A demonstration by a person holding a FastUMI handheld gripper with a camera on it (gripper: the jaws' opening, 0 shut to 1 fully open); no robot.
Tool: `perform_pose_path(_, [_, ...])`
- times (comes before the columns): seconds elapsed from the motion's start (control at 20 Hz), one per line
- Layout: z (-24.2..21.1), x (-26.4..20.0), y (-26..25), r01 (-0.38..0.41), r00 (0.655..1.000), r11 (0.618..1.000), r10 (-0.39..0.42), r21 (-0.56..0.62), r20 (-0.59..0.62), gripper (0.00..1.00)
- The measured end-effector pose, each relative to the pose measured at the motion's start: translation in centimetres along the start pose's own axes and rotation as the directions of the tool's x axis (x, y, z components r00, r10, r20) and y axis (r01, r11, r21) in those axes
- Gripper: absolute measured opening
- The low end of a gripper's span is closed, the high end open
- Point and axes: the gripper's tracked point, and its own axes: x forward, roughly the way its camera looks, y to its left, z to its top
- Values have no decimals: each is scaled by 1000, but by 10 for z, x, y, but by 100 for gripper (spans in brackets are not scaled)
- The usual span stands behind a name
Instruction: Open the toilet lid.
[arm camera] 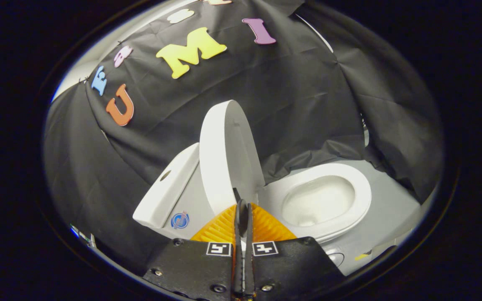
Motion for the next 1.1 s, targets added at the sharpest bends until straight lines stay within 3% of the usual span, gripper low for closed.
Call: perform_pose_path(1.1, [-23,23,71,53,998,985,-55,-163,-8,6])
